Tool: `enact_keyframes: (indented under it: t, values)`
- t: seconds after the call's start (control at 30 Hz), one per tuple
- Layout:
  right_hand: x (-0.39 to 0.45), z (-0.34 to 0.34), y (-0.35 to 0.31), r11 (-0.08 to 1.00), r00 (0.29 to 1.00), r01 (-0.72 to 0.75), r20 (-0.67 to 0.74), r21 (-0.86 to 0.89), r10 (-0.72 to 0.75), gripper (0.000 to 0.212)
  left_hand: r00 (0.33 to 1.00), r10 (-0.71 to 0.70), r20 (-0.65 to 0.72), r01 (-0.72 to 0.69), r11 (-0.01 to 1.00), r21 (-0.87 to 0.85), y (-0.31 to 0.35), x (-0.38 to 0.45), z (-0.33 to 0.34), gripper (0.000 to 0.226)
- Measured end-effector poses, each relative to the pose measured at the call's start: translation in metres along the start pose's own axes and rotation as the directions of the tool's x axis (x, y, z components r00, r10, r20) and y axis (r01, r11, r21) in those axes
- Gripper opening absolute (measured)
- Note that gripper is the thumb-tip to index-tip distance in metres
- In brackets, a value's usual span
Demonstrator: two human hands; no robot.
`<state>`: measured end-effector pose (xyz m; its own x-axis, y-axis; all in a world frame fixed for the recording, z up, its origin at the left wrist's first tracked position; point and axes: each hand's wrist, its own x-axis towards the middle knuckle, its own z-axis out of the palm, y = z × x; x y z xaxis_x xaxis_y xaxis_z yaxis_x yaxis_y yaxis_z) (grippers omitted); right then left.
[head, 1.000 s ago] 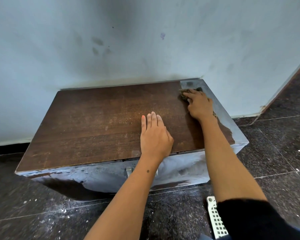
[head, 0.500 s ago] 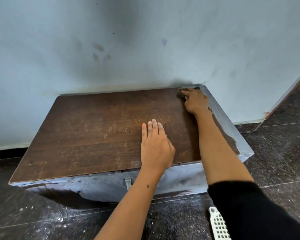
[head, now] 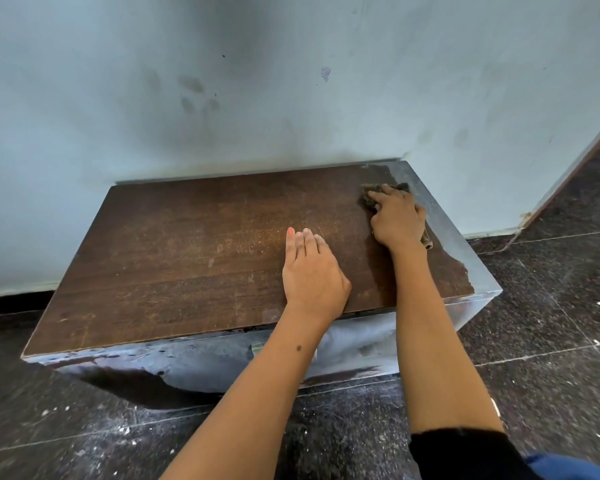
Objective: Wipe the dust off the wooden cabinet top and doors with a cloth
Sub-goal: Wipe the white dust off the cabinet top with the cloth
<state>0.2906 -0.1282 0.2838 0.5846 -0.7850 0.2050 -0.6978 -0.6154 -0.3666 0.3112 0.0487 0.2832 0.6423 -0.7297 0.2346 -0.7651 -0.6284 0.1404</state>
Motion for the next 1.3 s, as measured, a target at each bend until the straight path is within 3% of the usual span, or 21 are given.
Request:
enact_keyframes:
  t: [0.27,0.43,0.63,0.77,0.9,1.1,1.3]
  values:
    - [0.062,0.005,-0.008,0.998,0.996,0.051,0.069,-0.037,-0.048,0.048,0.998,-0.044,-0.038,0.042,0.998,-0.054,0.003,0.001,0.006,0.064]
    - [0.091,0.010,-0.025,0.998,0.996,-0.002,0.091,-0.063,0.008,0.049,0.999,-0.033,-0.030,0.033,0.999,-0.012,0.004,0.003,0.007,0.068]
    - [0.102,0.011,-0.021,0.975,0.972,0.195,0.154,-0.109,-0.177,0.053,1.000,-0.015,-0.026,0.016,1.000,0.010,0.000,0.002,0.005,0.063]
    - [0.112,-0.002,0.014,0.984,0.989,0.083,0.132,-0.156,-0.062,0.056,1.000,-0.023,-0.017,0.023,1.000,-0.005,0.001,0.001,0.005,0.063]
    - [0.109,0.002,0.003,0.972,0.994,0.025,0.107,-0.235,0.000,0.048,0.999,-0.021,-0.025,0.021,1.000,0.000,0.003,0.001,0.004,0.062]
    - [0.102,0.013,-0.025,0.946,0.959,0.252,0.181,-0.204,-0.217,0.051,0.999,-0.025,-0.028,0.025,1.000,0.007,0.001,0.002,0.005,0.063]
    - [0.100,0.002,0.005,0.982,0.984,0.127,0.141,-0.138,-0.108,0.056,0.999,-0.024,-0.032,0.024,1.000,0.006,0.001,0.001,0.005,0.060]
